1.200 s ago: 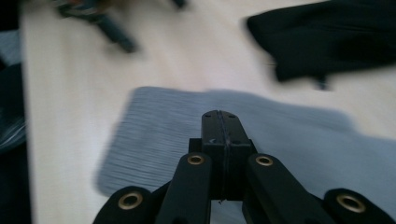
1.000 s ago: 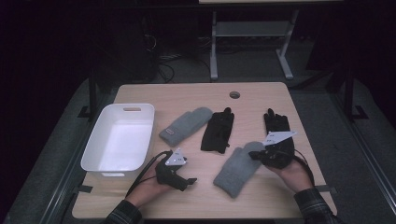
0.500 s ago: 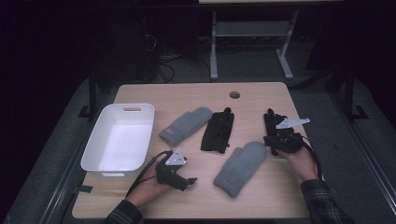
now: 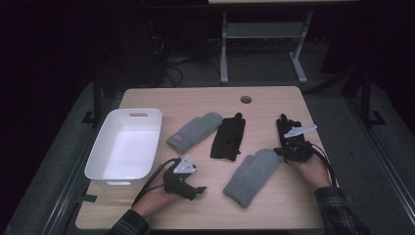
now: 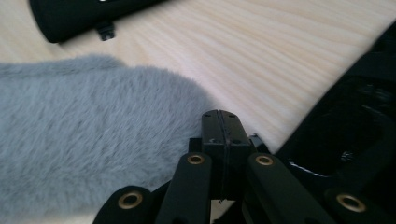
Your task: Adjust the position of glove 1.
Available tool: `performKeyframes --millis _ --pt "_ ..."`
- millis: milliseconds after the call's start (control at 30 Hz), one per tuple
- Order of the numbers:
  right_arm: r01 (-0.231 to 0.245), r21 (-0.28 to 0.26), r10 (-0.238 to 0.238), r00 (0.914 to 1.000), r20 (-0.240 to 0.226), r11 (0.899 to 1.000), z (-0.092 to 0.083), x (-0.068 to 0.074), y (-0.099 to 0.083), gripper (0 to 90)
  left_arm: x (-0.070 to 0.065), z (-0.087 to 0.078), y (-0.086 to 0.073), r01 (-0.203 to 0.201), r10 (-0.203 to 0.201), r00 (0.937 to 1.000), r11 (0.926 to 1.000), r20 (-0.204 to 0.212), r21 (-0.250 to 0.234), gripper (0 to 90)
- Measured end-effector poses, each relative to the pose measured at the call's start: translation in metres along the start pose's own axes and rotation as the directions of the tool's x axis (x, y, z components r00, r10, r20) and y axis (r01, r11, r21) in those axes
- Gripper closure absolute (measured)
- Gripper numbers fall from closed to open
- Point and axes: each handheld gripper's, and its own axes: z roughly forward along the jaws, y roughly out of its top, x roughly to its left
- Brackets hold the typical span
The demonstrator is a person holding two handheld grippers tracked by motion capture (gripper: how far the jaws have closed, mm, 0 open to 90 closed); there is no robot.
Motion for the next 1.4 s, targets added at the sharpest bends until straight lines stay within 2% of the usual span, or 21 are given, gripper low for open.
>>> performKeyframes --millis 167,333,500,600,667,833,867,933,967,1033,1067,1133,1200,1267,1300,1367,1400 --pt "0.025 0.017 -0.024 0.9992 -0.033 1.0 0.001 0.008 0.001 90.0 0.0 0.0 0.0 0.0 0.0 1.0 1.0 0.0 0.0 12.6" --pt "0.073 0.021 -0.071 0.9951 -0.068 0.997 0.005 0.021 0.004 90.0 0.0 0.0 0.0 0.0 0.0 1.0 1.0 0.0 0.0 12.6" --pt "0.113 0.033 -0.111 0.9909 -0.076 0.993 0.009 0.032 0.007 90.0 0.0 0.0 0.0 -0.001 0.001 1.0 1.0 0.0 -0.001 12.6" --pt "0.105 0.03 -0.103 0.9918 -0.076 0.994 0.004 0.035 0.006 90.0 0.0 0.0 0.0 -0.001 0.001 1.0 1.0 -0.001 -0.001 12.6" --pt "0.121 0.016 -0.119 0.9893 -0.084 0.993 -0.003 0.04 0.006 90.0 0.0 0.0 0.0 -0.001 0.001 1.0 1.0 0.0 -0.002 12.6" --pt "0.156 0.013 -0.153 0.9783 -0.14 0.988 -0.014 0.062 -0.002 90.0 0.0 0.001 0.0 -0.001 0.001 1.0 1.0 -0.001 -0.007 12.5" --pt "0.17 -0.002 -0.168 0.9742 -0.15 0.985 -0.015 0.066 -0.004 90.0 0.0 0.001 0.0 0.0 0.0 1.0 1.0 -0.001 -0.007 12.6" --pt "0.173 -0.005 -0.171 0.9669 -0.189 0.985 -0.016 0.075 -0.008 90.0 0.0 0.001 0.0 -0.001 0.001 1.0 1.0 -0.001 -0.007 12.6" --pt "0.182 0.012 -0.176 0.9649 -0.195 0.983 -0.017 0.081 -0.009 90.0 0.0 0.001 0.0 -0.001 0.001 1.0 1.0 -0.001 -0.008 12.6" --pt "0.211 0.009 -0.204 0.9548 -0.216 0.977 -0.017 0.092 -0.014 90.0 0.0 0.001 0.0 -0.001 0.001 1.0 1.0 -0.001 -0.008 12.5" --pt "0.209 0.011 -0.201 0.9519 -0.232 0.978 -0.017 0.096 -0.016 90.0 0.0 0.001 0.0 -0.002 0.002 1.0 1.0 -0.001 -0.007 12.5" --pt "0.246 0.029 -0.231 0.9403 -0.25 0.969 -0.017 0.107 -0.021 90.0 0.0 0.001 0.0 -0.001 0.001 1.0 1.0 -0.001 -0.007 12.6" --pt "0.268 0.023 -0.251 0.9266 -0.28 0.963 -0.017 0.116 -0.023 90.0 0.0 0.001 0.0 -0.001 0.001 1.0 1.0 -0.001 -0.007 12.6" --pt "0.265 0.021 -0.244 0.9154 -0.32 0.964 -0.014 0.124 -0.026 90.0 0.0 0.001 0.0 -0.001 0.001 1.0 1.0 -0.001 -0.008 12.6" --pt "0.283 0.024 -0.26 0.9091 -0.326 0.959 -0.012 0.128 -0.027 90.0 0.0 0.001 0.0 0.0 0.0 1.0 1.0 -0.001 -0.007 12.6" --pt "0.308 0.027 -0.282 0.9004 -0.331 0.951 -0.008 0.133 -0.025 90.0 0.0 0.001 0.0 -0.001 0.001 1.0 1.0 -0.001 -0.007 12.6" --pt "0.294 0.025 -0.268 0.9 -0.344 0.955 -0.007 0.135 -0.024 90.0 0.0 0.001 0.0 -0.001 0.001 1.0 1.0 -0.002 -0.007 12.6"
